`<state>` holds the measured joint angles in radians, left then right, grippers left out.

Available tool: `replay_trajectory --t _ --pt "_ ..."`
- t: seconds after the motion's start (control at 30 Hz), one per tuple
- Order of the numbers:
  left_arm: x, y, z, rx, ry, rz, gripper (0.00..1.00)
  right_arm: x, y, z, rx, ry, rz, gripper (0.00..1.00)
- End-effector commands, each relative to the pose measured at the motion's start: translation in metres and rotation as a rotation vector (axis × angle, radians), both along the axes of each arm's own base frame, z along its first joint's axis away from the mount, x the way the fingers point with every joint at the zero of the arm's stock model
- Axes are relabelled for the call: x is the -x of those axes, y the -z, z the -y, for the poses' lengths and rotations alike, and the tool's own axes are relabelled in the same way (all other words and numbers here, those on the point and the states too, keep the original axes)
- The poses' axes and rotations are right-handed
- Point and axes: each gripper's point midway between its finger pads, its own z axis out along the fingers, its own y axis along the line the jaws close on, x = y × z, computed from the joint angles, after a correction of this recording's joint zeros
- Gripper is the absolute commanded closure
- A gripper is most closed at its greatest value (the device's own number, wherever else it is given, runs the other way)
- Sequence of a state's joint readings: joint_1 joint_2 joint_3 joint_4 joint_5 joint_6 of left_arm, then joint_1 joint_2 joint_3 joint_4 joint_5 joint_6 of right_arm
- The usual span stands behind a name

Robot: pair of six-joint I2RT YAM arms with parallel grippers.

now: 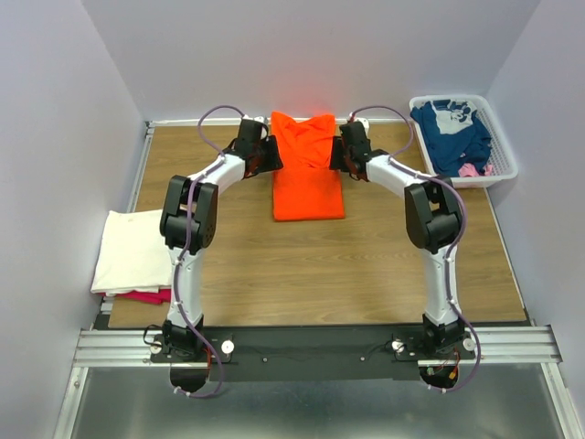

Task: Fold and stack the t-shirts
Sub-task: Fold the tshirt

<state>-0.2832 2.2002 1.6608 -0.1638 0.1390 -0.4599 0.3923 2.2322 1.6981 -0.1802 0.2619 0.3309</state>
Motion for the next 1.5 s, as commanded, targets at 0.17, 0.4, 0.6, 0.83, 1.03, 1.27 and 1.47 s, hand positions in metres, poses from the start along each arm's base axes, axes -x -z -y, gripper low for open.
replay_trajectory --t 0.17,0.4,0.6,0.83,1.03,1.27,1.47 --pt "0.009 -0.078 0.025 0.049 0.052 0.15 0.67 0.018 -0.06 -0.013 -0.105 -0.047 0.066 0.51" --pt "0.024 -0.053 0.084 0.125 0.218 0.095 0.92 0.018 -0.031 -0.03 -0.153 -0.101 0.003 0.68" --pt "0.019 -0.022 0.108 0.187 0.272 0.065 0.93 0.013 0.001 -0.037 -0.154 -0.116 -0.044 0.69" --pt "0.017 0.026 0.092 0.134 0.151 -0.036 0.93 0.019 0.041 -0.029 -0.129 -0.087 -0.112 0.68" --pt "0.029 0.051 0.086 0.11 0.119 -0.099 0.93 0.027 0.046 -0.025 -0.12 -0.075 -0.128 0.68" --pt "0.06 0.058 0.085 0.071 0.124 -0.131 0.93 0.043 0.032 -0.022 -0.138 -0.084 -0.132 0.67" --pt "0.101 0.059 0.091 0.071 0.16 -0.154 0.93 0.077 0.021 -0.015 -0.181 -0.077 -0.165 0.66"
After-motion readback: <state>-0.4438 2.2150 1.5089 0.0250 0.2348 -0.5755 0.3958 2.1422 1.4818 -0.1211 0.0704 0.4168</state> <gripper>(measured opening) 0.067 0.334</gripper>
